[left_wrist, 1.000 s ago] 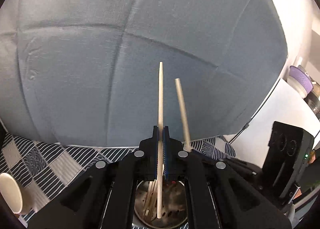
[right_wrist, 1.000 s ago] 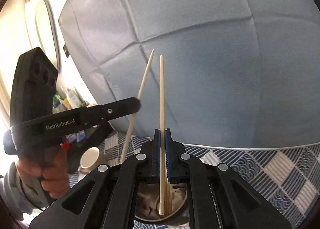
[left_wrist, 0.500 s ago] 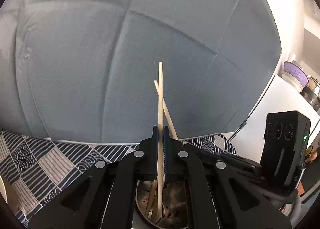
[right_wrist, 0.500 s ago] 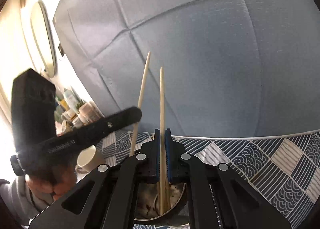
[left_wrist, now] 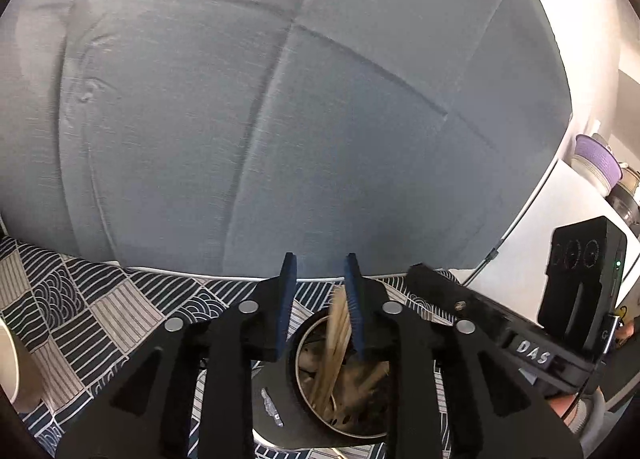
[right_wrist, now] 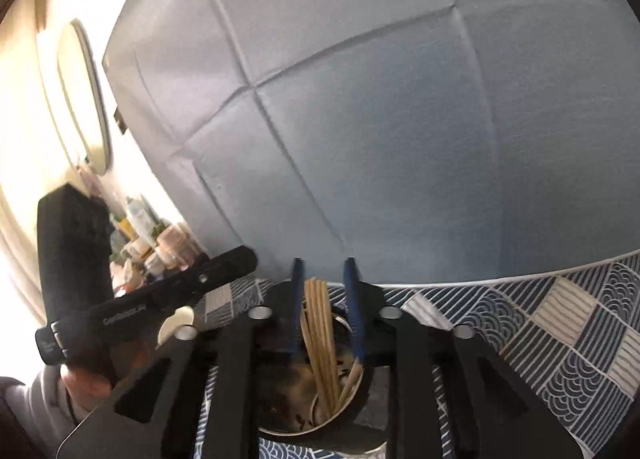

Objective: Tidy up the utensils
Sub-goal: 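Open both tools to drop the sticks into the black holder, then move both tools back down toward the sticks leaning on the holder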

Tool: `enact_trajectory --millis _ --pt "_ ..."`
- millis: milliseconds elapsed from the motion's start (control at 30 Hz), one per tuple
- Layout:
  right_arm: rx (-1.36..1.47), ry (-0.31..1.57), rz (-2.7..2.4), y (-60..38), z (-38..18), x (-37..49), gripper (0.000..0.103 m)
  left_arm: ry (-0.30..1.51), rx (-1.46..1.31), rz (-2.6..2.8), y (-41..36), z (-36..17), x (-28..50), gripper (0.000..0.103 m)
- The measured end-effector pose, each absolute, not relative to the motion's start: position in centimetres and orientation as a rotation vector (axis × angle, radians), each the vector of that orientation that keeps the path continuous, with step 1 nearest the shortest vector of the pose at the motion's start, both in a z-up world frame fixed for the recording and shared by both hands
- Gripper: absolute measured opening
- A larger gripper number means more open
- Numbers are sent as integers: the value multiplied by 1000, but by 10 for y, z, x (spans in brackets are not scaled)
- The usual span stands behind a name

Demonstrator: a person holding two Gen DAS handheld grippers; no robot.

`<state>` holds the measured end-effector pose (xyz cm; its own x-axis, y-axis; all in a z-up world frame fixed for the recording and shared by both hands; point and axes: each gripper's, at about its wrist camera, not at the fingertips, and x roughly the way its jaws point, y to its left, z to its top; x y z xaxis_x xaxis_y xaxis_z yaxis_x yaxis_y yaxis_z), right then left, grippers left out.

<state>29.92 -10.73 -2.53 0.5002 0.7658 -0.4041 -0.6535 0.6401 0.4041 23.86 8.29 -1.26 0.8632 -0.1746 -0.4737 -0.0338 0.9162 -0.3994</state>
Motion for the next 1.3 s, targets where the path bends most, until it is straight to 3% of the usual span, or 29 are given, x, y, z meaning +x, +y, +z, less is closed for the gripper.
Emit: enact_trajectory --millis 167,367,567,633,833,1300 --pt "209 583 851 -115 -18 295 29 529 -419 -57 85 -9 232 41" --pt "184 581 798 -121 -11 285 56 546 -412 -16 84 -8 218 60" --pt "144 605 755 -130 -12 272 67 575 -431 28 88 -13 201 77" --pt "130 615 741 -133 -13 268 74 588 -434 50 89 -17 195 79" --pt "102 650 712 -142 -21 258 82 667 -453 64 86 -30 183 89" --pt "-78 801 689 -146 -66 227 86 843 -345 40 51 -71 164 97"
